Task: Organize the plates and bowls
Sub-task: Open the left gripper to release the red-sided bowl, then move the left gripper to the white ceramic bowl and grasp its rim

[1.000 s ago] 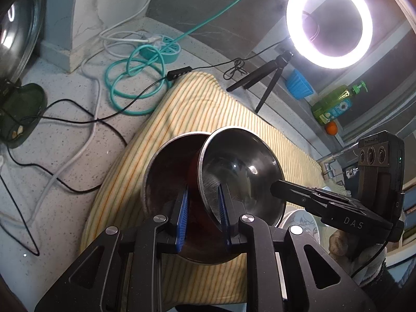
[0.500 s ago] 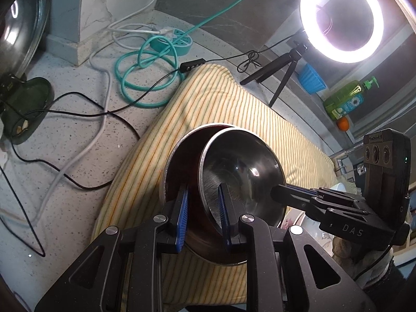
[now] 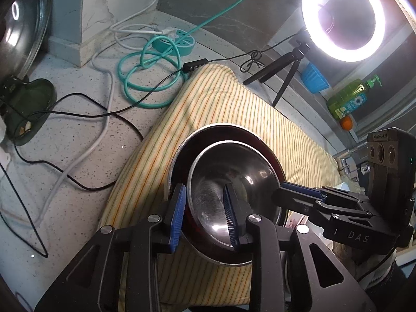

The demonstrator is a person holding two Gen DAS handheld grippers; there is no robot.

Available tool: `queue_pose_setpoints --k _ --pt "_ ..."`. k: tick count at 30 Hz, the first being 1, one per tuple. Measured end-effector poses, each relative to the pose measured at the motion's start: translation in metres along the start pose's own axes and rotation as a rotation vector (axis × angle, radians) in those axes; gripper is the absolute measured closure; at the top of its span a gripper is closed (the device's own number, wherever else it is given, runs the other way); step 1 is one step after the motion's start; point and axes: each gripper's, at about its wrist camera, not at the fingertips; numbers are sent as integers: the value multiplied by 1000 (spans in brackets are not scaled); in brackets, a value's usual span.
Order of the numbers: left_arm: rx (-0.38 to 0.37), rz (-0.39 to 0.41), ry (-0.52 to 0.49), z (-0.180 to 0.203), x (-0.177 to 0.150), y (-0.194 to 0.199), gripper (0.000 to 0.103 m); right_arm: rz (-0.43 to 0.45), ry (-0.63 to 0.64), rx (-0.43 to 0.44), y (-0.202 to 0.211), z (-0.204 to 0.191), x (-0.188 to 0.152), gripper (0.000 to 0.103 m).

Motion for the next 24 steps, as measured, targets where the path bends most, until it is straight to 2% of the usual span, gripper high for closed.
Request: queue_pose_setpoints --k 5,9,11,13,15,24 --pt "-5 14 -4 1 0 5 74 46 8 -3 14 -5 -1 57" --pt "-8 29 -6 5 0 10 74 75 0 -4 26 -4 -1 49" --pt "-12 37 -6 7 1 12 69 100 -8 -4 35 -3 -3 40" --pt "-22 46 -2 9 1 15 53 125 -17 -6 44 -1 -6 29" --pt "-18 65 2 12 0 18 41 145 -29 -15 54 1 -9 19" --pt "-47 73 -23 34 -9 20 41 189 -88 -104 95 28 -34 17"
Point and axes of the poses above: each gripper's, at about its wrist camera, not at the fingertips, and y roughly against the way its jaws point, z to its right, x to its top, and after that the axes turned 15 degrees about y, right-handed
